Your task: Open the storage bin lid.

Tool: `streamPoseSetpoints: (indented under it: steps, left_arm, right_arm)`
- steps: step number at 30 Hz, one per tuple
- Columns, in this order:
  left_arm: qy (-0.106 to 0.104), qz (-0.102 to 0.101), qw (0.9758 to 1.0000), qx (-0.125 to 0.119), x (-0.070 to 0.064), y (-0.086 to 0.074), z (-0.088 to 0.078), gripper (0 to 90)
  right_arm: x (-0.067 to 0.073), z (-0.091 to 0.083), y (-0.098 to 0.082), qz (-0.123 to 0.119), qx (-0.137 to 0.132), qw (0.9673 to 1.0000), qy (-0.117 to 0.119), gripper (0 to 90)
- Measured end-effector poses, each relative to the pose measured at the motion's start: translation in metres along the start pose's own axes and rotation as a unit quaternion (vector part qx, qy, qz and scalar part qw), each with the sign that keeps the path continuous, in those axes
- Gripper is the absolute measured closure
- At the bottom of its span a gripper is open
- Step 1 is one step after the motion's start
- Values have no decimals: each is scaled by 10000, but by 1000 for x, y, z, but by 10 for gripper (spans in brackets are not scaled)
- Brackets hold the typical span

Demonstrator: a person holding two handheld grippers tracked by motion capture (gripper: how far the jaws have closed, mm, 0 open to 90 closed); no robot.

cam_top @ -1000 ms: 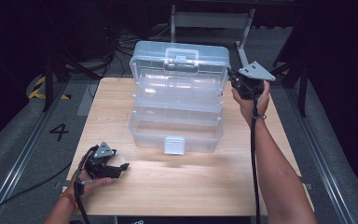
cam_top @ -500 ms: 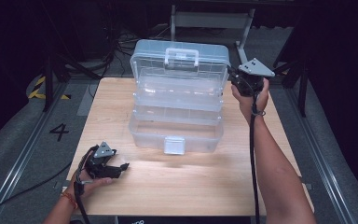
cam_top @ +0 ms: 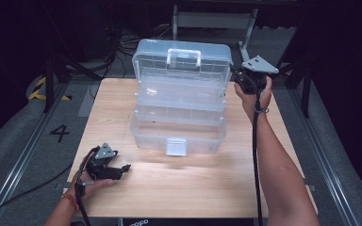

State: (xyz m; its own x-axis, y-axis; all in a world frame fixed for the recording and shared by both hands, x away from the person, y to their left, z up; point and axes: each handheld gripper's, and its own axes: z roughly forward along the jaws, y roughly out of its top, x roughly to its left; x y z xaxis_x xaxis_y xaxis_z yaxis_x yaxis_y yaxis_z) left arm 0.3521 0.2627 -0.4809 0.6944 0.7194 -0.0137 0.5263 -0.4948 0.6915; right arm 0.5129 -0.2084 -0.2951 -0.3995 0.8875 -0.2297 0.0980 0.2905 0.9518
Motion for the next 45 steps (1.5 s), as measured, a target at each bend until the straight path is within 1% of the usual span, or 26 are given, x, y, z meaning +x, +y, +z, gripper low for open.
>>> streamPoseSetpoints:
  steps: [11, 21, 23, 26, 30, 31, 32, 34, 35, 39, 45]
  left_arm:
    - [-2, 6, 10000, 0, 0, 0, 0, 224]
    - [-3, 5, 10000, 0, 0, 0, 0, 224]
    - [-3, 6, 10000, 1, 0, 0, 0, 224]
    - [14, -3, 10000, -29, 0, 0, 0, 224]
    - [12, -2, 10000, -28, 0, 0, 0, 224]
    - [12, -4, 10000, -29, 0, 0, 0, 224]
    - [-6, -30, 10000, -16, 0, 0, 0, 224]
    - [12, -3, 10000, -29, 0, 0, 0, 224]
    - [-6, -29, 10000, -15, 0, 0, 0, 224]
    - [-3, -24, 10000, -21, 0, 0, 0, 224]
    - [14, -3, 10000, -34, 0, 0, 1, 224]
  right_arm:
    - [-5, 7, 3, 88, 60, 9999, 60, 848]
    - [-12, 18, 6, 253, 151, 9995, 128, 848]
    - [-14, 20, 7, 237, 183, 9995, 131, 848]
    - [-15, 24, 8, 291, 204, 9993, 149, 848]
    - [-17, 27, 9, 263, 249, 9992, 157, 847]
    - [-18, 28, 10, 302, 260, 9990, 180, 848]
    - [-18, 29, 10, 296, 276, 9990, 170, 847]
    - [-20, 31, 10, 306, 294, 9989, 182, 847]
    - [-20, 32, 11, 314, 298, 9989, 183, 847]
    - [-22, 35, 11, 349, 330, 9986, 205, 847]
    - [-23, 38, 12, 340, 363, 9986, 199, 846]
